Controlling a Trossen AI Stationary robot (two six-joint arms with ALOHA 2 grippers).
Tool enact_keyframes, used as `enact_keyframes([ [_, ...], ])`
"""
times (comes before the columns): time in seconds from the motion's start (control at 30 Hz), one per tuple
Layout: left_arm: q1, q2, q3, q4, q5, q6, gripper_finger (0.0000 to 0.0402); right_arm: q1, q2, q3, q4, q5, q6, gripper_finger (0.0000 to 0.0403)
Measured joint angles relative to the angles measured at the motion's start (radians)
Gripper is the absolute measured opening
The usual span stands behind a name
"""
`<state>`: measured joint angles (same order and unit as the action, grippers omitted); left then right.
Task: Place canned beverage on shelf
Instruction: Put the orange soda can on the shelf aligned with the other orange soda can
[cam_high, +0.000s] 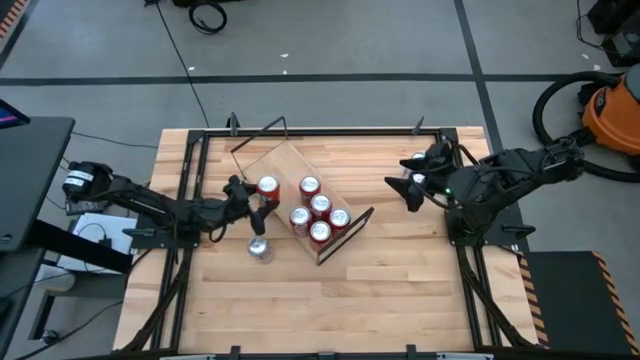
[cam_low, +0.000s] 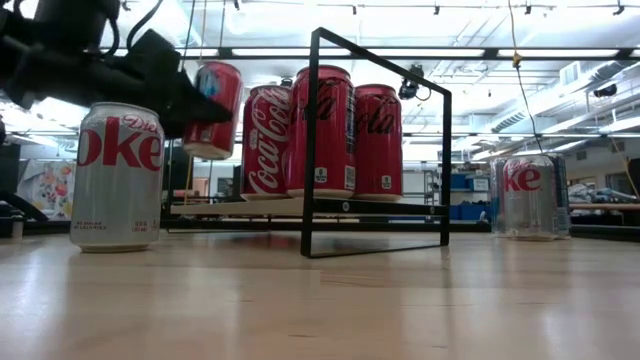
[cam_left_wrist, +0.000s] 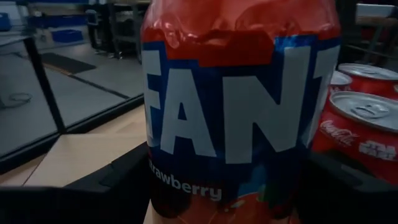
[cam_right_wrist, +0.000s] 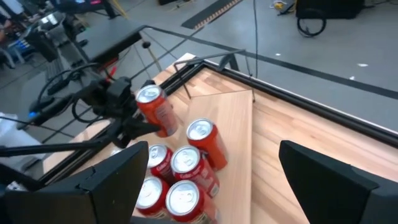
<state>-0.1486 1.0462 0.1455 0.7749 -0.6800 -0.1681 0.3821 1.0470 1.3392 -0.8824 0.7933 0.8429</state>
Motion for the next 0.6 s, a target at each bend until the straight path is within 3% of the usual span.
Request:
enact_keyframes([
  [0.2,0.053,0.036,-0.012,0.024,0.082,0.032,0.0305,-0.015,0.0,0.0,0.008,-0.001,0.004,0.0371],
  [0.6,0.18,0.241,-0.011,0.241,0.227,0.031,0.0305,-0.018,0.0,0.0,0.021,-0.013,0.03,0.0371],
])
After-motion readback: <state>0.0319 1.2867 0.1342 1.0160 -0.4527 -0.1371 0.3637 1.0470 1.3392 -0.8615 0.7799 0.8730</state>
